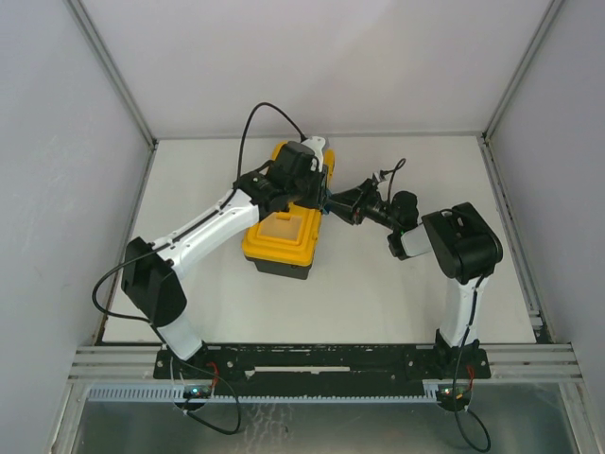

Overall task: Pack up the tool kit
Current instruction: Close the toolbox at the center of the board.

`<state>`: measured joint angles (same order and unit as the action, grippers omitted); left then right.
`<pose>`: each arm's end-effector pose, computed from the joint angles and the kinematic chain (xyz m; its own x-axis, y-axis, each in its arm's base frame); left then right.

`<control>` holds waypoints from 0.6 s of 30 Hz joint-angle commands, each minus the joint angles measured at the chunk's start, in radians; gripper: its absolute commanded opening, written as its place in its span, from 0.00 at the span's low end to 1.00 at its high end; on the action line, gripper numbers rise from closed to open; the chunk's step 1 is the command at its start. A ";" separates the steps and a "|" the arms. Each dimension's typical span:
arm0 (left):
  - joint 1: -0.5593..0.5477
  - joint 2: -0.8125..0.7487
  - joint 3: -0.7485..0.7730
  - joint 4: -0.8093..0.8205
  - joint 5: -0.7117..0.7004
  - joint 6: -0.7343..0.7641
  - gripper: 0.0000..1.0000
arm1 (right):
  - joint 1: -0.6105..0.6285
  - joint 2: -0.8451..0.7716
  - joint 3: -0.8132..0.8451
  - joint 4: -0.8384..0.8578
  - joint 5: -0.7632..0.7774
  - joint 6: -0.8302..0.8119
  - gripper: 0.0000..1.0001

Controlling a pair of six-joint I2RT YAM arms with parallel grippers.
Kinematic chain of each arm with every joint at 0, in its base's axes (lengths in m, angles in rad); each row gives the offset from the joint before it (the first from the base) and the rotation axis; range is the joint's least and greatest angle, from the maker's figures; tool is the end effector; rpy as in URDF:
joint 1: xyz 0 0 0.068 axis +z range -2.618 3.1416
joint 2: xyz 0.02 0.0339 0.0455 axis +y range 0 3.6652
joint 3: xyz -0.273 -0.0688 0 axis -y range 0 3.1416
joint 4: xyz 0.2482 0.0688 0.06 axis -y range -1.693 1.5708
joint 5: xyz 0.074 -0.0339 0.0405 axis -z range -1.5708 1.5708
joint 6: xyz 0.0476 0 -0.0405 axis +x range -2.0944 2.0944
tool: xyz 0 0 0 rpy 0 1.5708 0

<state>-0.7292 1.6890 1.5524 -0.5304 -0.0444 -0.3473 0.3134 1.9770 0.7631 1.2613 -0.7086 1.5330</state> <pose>0.3010 -0.2661 0.3350 -0.6515 0.1261 -0.7481 0.4444 0.8626 -0.2416 0.3527 0.1469 0.1579 -0.8501 0.5221 -0.0686 -0.0773 0.0051 0.9970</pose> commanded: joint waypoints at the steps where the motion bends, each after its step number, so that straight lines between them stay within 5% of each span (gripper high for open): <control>1: -0.002 0.007 0.055 0.010 0.020 0.002 0.36 | -0.005 -0.010 -0.001 0.052 -0.002 0.003 0.45; 18: -0.001 0.038 0.070 -0.003 0.039 0.008 0.36 | -0.007 -0.010 -0.013 0.041 0.009 -0.006 0.46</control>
<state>-0.7292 1.7260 1.5635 -0.5396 -0.0212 -0.3470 0.3084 1.9770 0.7525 1.2633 -0.7078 1.5330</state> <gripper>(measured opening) 0.363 0.461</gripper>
